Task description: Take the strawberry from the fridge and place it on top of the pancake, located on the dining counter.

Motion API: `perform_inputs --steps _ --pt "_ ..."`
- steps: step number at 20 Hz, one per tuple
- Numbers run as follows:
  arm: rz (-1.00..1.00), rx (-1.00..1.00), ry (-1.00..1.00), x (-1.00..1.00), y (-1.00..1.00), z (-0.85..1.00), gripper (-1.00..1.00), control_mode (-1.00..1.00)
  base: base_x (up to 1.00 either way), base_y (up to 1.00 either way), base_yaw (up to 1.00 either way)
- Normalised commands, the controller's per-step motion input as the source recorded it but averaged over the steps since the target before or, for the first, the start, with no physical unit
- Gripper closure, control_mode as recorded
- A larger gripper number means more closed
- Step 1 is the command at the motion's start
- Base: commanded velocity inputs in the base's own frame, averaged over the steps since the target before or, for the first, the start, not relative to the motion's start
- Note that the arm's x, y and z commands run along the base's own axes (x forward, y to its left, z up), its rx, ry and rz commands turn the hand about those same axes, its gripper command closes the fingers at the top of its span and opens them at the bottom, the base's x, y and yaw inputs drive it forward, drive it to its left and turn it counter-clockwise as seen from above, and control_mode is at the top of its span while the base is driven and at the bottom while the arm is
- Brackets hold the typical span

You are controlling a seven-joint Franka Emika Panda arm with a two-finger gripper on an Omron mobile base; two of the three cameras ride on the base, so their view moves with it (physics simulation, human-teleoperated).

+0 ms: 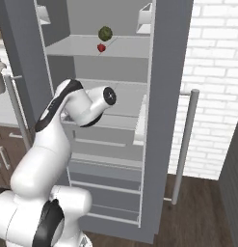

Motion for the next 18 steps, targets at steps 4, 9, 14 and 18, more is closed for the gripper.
perform_inputs --steps 4,9,14,18 --pt "0.19 0.1 0.0 0.13 0.36 -0.33 -1.0 -1.0 0.0 0.0 0.0" --pt "0.22 0.11 0.0 -0.04 0.5 -0.27 -1.0 -1.0 0.0 0.0 0.0" --pt "0.22 0.07 -0.01 -0.32 0.57 -0.07 -1.0 -1.0 0.0 0.0 0.0" --pt "0.2 0.05 -0.04 -0.48 0.59 0.0 -1.0 -1.0 0.0 0.0 0.0"
